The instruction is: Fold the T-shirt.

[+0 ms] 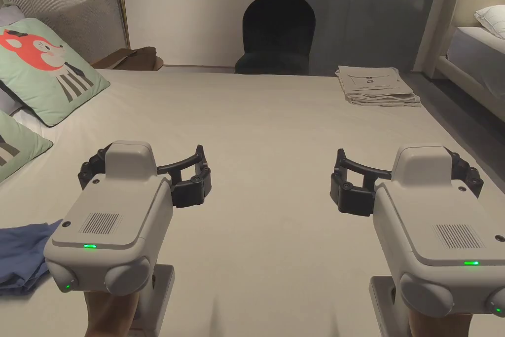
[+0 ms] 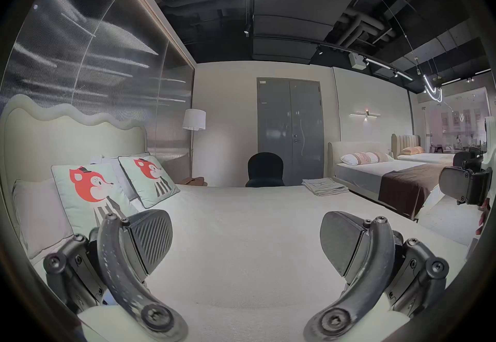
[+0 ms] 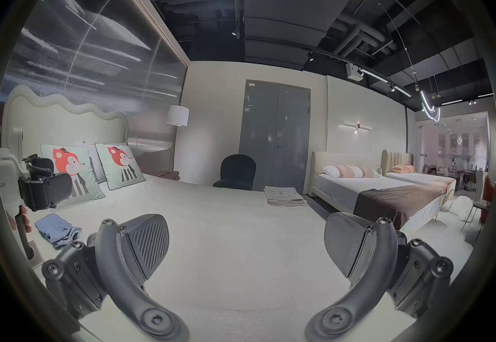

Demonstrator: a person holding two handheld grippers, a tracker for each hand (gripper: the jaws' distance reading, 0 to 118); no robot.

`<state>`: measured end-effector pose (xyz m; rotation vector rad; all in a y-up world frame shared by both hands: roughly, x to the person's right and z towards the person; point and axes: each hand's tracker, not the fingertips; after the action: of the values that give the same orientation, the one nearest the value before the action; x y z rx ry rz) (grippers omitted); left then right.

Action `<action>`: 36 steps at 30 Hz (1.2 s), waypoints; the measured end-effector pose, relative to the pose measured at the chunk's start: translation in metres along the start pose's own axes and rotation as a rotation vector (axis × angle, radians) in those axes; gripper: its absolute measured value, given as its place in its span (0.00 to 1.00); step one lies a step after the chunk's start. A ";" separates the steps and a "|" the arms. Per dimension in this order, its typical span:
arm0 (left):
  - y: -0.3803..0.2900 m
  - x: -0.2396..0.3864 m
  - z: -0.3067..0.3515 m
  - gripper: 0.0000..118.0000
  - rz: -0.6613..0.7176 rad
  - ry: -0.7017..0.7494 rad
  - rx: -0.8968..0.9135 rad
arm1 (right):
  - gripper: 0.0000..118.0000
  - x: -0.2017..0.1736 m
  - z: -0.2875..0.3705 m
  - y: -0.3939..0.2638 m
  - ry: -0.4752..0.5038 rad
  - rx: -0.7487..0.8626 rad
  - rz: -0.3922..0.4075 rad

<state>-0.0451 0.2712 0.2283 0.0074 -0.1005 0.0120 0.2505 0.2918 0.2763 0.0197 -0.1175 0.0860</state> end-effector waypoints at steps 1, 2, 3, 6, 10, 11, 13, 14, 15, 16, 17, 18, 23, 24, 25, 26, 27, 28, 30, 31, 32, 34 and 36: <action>0.000 0.000 0.000 0.94 -0.002 -0.001 0.000 | 0.97 0.000 0.000 0.000 0.000 0.001 -0.001; 0.000 0.000 0.000 0.94 -0.002 -0.001 0.000 | 0.97 0.000 0.001 0.000 0.000 0.003 -0.002; 0.000 0.000 0.000 0.94 -0.001 0.001 0.000 | 0.97 0.000 0.001 0.000 -0.001 0.003 -0.002; 0.000 -0.001 0.001 0.94 0.002 0.001 -0.002 | 0.97 -0.001 0.002 0.001 0.000 0.004 -0.001; 0.000 -0.002 0.001 0.94 0.004 0.004 -0.006 | 0.97 0.000 0.003 0.001 0.004 0.006 -0.002; 0.000 -0.002 0.002 0.94 0.006 0.004 -0.005 | 0.97 -0.001 0.003 0.001 0.002 0.006 -0.001; 0.001 -0.003 0.002 0.94 0.006 0.003 -0.006 | 0.97 -0.001 0.003 0.001 0.003 0.004 0.005; 0.001 -0.003 0.003 0.94 0.007 0.005 -0.003 | 0.97 -0.001 0.003 0.002 0.003 -0.005 0.007; 0.001 -0.003 0.004 0.94 0.007 0.006 -0.001 | 0.97 -0.001 0.003 0.003 0.001 -0.020 0.009; 0.002 -0.003 0.004 0.94 0.008 0.006 -0.002 | 0.97 -0.002 0.001 0.003 -0.003 -0.040 0.008; 0.002 -0.004 0.005 0.94 0.011 0.006 0.000 | 0.97 -0.002 0.000 0.004 -0.003 -0.062 0.007; 0.003 -0.004 0.005 0.94 0.014 0.005 0.003 | 0.97 -0.002 0.000 0.005 -0.007 -0.086 0.000; 0.003 -0.007 0.006 0.94 0.031 -0.002 -0.002 | 0.97 -0.005 -0.004 0.015 -0.128 -0.291 -0.082; 0.003 -0.007 0.007 0.94 0.031 0.001 -0.003 | 0.97 -0.005 -0.006 0.017 -0.143 -0.328 -0.102; 0.002 -0.008 0.007 0.94 0.031 0.002 -0.003 | 0.97 -0.004 -0.007 0.019 -0.157 -0.360 -0.124; 0.002 -0.008 0.007 0.94 0.030 0.003 -0.004 | 0.97 -0.003 -0.009 0.020 -0.165 -0.398 -0.146; 0.001 -0.008 0.007 0.94 0.029 0.003 -0.006 | 0.97 -0.002 -0.011 0.022 -0.169 -0.436 -0.172; 0.001 -0.008 0.007 0.94 0.029 0.003 -0.010 | 0.97 0.001 -0.013 0.022 -0.169 -0.473 -0.191; 0.000 -0.008 0.008 0.94 0.028 0.003 -0.011 | 0.97 0.002 -0.017 0.022 -0.180 -0.521 -0.212; 0.000 -0.008 0.007 0.94 0.027 0.004 -0.011 | 0.97 0.003 -0.019 0.022 -0.190 -0.553 -0.220; -0.001 -0.008 0.007 0.94 0.026 0.005 -0.012 | 0.97 0.003 -0.019 0.022 -0.203 -0.575 -0.230; -0.001 -0.008 0.007 0.94 0.027 0.006 -0.014 | 0.97 0.003 -0.021 0.021 -0.216 -0.576 -0.214; 0.000 -0.008 0.008 0.94 0.030 0.004 -0.012 | 0.97 0.004 -0.020 0.019 -0.208 -0.573 -0.214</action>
<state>-0.0542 0.2709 0.2351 -0.0058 -0.0970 0.0409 0.2555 0.3114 0.2568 -0.5309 -0.3430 -0.1660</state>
